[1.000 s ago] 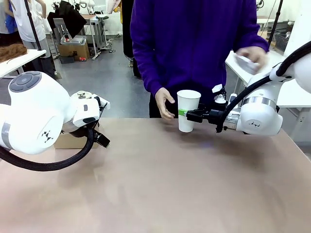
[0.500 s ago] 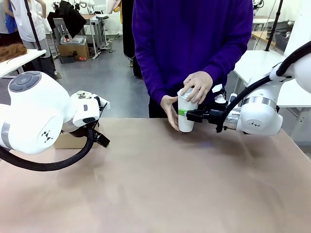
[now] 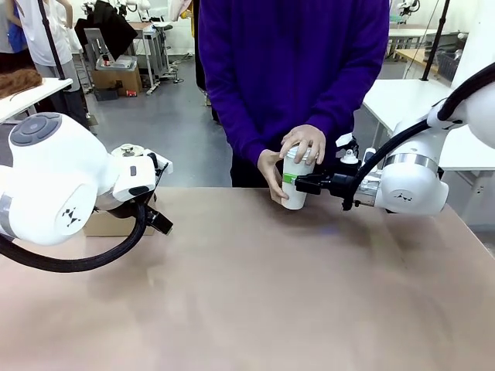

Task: Pour a drink into a cup and package it in a carrier.
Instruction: When a person places the Paper Cup Lid on the 600 ml Paper Cup , lift the 600 ml Paper Cup.

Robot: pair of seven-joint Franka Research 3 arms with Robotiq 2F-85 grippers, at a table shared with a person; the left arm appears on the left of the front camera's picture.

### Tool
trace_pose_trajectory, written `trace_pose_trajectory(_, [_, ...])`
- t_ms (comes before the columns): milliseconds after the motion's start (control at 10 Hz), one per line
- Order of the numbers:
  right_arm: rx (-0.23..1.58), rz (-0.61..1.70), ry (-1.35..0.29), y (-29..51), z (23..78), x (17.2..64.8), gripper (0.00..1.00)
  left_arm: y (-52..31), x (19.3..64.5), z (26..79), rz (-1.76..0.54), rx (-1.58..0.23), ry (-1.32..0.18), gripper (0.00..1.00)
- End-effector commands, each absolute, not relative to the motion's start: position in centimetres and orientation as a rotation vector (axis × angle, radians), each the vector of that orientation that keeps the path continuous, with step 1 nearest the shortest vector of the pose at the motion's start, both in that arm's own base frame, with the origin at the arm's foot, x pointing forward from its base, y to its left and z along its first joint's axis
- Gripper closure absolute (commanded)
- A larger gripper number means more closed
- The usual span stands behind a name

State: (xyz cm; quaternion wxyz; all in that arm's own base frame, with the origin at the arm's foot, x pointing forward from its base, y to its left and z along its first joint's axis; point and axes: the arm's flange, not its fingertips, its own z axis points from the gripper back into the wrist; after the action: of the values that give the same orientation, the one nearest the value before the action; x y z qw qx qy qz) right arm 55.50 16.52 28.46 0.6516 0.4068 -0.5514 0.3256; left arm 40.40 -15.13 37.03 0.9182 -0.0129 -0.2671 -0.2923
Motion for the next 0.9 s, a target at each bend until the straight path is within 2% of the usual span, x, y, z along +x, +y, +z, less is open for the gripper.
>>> trace_pose_trajectory(0, [0.920, 0.733, -1.257, 16.86, 28.80, 55.46, 0.20, -15.13, 40.37, 37.06, -0.601, -0.028, -0.550, 0.00])
trace_pose_trajectory(800, [0.920, 0.733, -1.257, 16.86, 28.80, 55.46, 0.20, -15.13, 40.37, 37.06, -0.601, -0.028, -0.550, 0.00])
